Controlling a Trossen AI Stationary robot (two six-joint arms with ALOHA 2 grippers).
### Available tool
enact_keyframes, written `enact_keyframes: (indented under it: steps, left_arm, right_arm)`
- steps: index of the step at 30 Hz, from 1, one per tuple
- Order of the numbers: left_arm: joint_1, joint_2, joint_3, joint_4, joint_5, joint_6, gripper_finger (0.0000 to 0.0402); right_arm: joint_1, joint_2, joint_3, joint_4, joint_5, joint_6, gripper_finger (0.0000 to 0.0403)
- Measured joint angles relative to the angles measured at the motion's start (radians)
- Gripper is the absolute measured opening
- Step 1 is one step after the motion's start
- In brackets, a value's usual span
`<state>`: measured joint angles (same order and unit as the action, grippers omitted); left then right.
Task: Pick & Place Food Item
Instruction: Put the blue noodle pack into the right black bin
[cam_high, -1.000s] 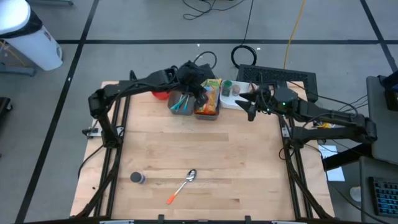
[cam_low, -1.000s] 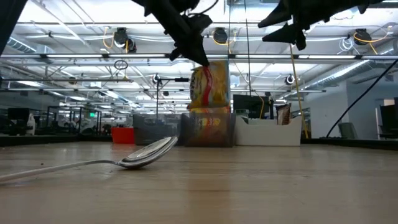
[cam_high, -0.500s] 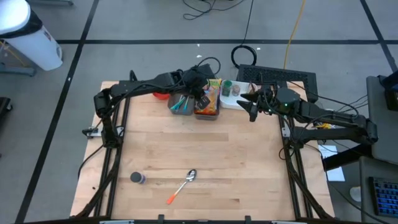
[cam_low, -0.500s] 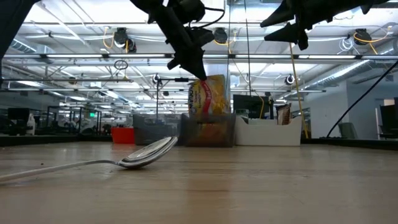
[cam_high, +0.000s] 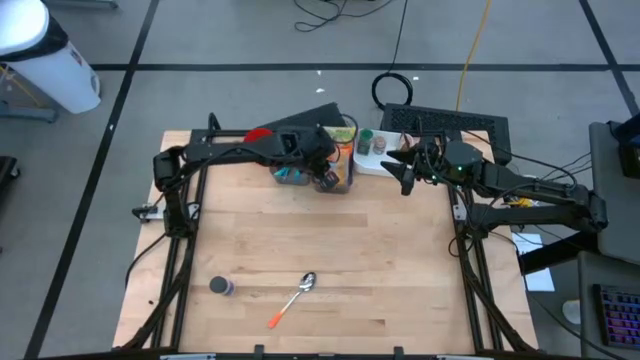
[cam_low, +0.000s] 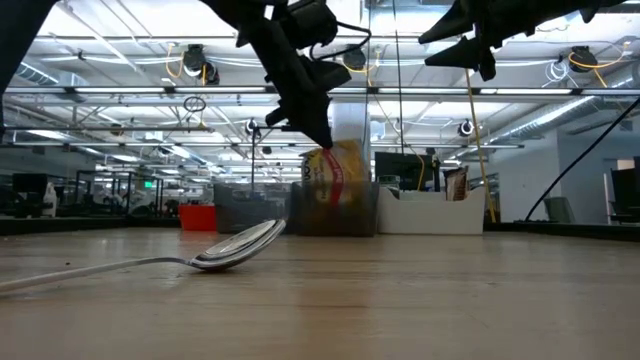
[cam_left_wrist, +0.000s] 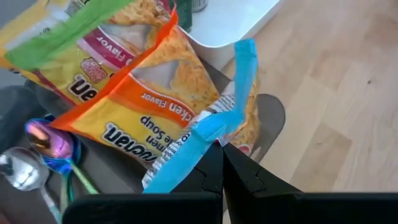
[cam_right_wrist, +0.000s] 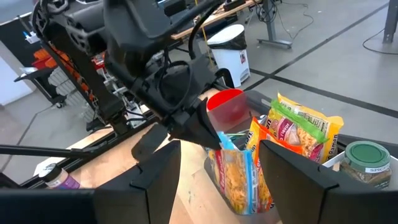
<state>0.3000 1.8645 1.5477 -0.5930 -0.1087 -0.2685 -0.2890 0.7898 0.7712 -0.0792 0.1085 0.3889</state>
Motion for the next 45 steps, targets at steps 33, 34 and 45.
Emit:
enact_keyframes:
  steps: [33, 34, 45]
  left_arm:
    - [-0.021, 0.020, -0.149, 0.230, -0.016, -0.026, 0.0007]
    - [-0.019, 0.020, -0.149, 0.231, -0.014, -0.026, 0.0005]
    - [-0.008, 0.020, -0.149, 0.273, 0.055, -0.013, 0.0072]
  right_arm:
    - [0.000, 0.000, 0.000, 0.000, 0.000, 0.015, 0.0210]
    - [0.000, 0.000, 0.000, -0.001, 0.000, 0.015, 0.0210]
    - [0.000, 0.000, 0.000, -0.002, 0.000, 0.012, 0.0210]
